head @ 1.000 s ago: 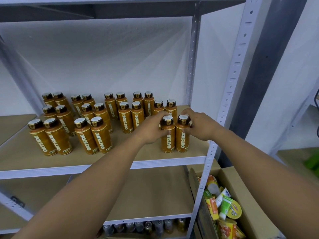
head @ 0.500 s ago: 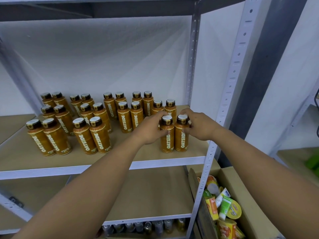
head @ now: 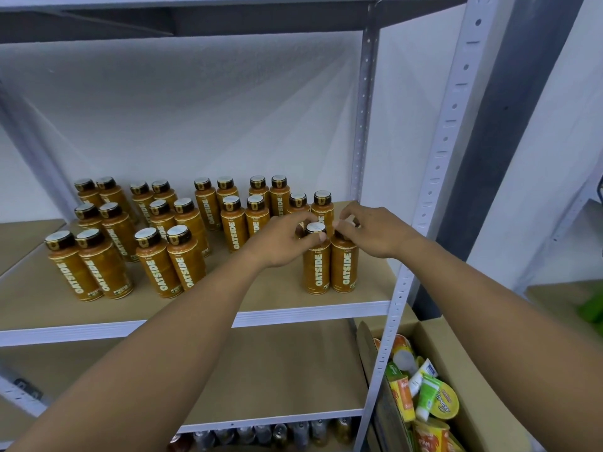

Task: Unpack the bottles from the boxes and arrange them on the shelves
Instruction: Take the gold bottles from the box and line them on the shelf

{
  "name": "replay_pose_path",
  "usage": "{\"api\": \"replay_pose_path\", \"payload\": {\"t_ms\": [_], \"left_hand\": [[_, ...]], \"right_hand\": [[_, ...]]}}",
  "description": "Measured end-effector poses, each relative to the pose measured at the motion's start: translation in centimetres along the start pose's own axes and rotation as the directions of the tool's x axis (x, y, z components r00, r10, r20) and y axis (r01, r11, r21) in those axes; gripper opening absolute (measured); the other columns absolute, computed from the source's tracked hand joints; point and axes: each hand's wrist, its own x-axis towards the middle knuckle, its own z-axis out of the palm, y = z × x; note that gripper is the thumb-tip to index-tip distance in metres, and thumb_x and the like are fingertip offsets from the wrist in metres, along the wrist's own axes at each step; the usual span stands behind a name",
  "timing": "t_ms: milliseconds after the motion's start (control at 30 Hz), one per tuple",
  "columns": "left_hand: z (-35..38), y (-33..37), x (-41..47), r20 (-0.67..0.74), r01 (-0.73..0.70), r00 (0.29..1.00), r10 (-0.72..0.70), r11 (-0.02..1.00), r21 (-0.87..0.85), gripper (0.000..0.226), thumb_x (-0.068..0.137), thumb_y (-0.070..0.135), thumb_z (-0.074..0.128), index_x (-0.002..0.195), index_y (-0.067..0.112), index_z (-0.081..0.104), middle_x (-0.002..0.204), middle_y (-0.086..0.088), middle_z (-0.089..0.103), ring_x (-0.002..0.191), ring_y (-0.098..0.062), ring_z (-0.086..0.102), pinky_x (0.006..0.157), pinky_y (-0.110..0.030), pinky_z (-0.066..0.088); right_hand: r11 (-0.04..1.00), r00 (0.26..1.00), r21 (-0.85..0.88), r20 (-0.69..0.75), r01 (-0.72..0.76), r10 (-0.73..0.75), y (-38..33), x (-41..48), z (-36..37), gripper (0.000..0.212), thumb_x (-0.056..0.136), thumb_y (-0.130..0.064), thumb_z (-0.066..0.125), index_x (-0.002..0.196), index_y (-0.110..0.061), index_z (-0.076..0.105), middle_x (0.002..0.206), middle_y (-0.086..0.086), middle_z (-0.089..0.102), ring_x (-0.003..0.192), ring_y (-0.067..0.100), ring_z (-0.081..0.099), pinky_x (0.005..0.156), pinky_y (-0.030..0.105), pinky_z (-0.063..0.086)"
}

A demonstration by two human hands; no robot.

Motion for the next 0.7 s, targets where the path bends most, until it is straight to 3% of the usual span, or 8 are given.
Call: {"api": "replay_pose_path", "payload": {"t_ms": [100, 167, 267, 433, 700], "left_hand": [[-1.0, -0.1, 1.1, -0.046, 0.005, 0.999, -0.004, 1.000, 0.020, 0.038, 0.102, 0.053, 0.047, 0.132, 0.032, 0.057, 0.117, 0.002, 0.068, 0.104, -0.015, 0.064, 0.081, -0.033, 0.054], [-1.8, -0.3, 2.1, -0.090, 0.010, 0.996, -0.007, 0.999, 0.037, 0.035, 0.103, 0.046, 0.050, 0.133, 0.029, 0.057, 0.118, 0.003, 0.067, 0.105, -0.014, 0.061, 0.079, -0.028, 0.049], [-3.1, -0.7, 4.0, -0.087, 0.041, 0.996, -0.032, 0.993, 0.115, 0.043, 0.099, 0.042, 0.061, 0.139, 0.029, 0.051, 0.123, -0.002, 0.066, 0.103, -0.018, 0.062, 0.083, -0.032, 0.051], [-4.3, -2.0, 7.2, -0.074, 0.072, 0.996, -0.055, 0.964, 0.254, 0.063, 0.093, 0.038, 0.070, 0.148, 0.027, 0.042, 0.146, -0.005, 0.054, 0.123, -0.025, 0.057, 0.093, -0.035, 0.051], [-3.4, -3.8, 9.9, 0.018, 0.088, 0.995, -0.097, 0.953, 0.291, 0.070, 0.092, 0.032, 0.073, 0.152, 0.027, 0.036, 0.151, -0.007, 0.049, 0.127, -0.028, 0.055, 0.089, -0.031, 0.047]], "right_hand": [[1.000, 0.998, 0.002, -0.061, 0.000, 0.001, -0.7, 1.1, -1.0, 0.038, 0.107, -0.048, 0.035, 0.134, -0.025, 0.050, 0.129, 0.008, 0.065, 0.101, 0.021, 0.061, 0.088, 0.038, 0.055], [1.000, 0.995, -0.019, -0.096, -0.003, 0.002, -1.1, 2.2, -1.8, 0.032, 0.107, -0.041, 0.039, 0.132, -0.025, 0.052, 0.125, 0.008, 0.066, 0.094, 0.021, 0.060, 0.081, 0.036, 0.054], [0.998, 0.996, -0.058, -0.086, 0.004, -0.009, -1.6, 4.7, -3.0, 0.029, 0.104, -0.036, 0.048, 0.131, -0.027, 0.053, 0.124, 0.008, 0.066, 0.092, 0.022, 0.059, 0.076, 0.032, 0.049], [0.991, 1.000, -0.136, 0.011, 0.016, -0.015, -2.3, 8.8, -4.3, 0.043, 0.099, -0.034, 0.061, 0.139, -0.025, 0.048, 0.133, 0.007, 0.060, 0.108, 0.025, 0.058, 0.082, 0.032, 0.046], [0.994, 0.980, -0.096, 0.186, -0.054, 0.072, -0.9, 12.9, -1.8, 0.067, 0.090, -0.031, 0.075, 0.147, -0.026, 0.041, 0.145, 0.007, 0.052, 0.124, 0.028, 0.053, 0.090, 0.031, 0.045]]}}
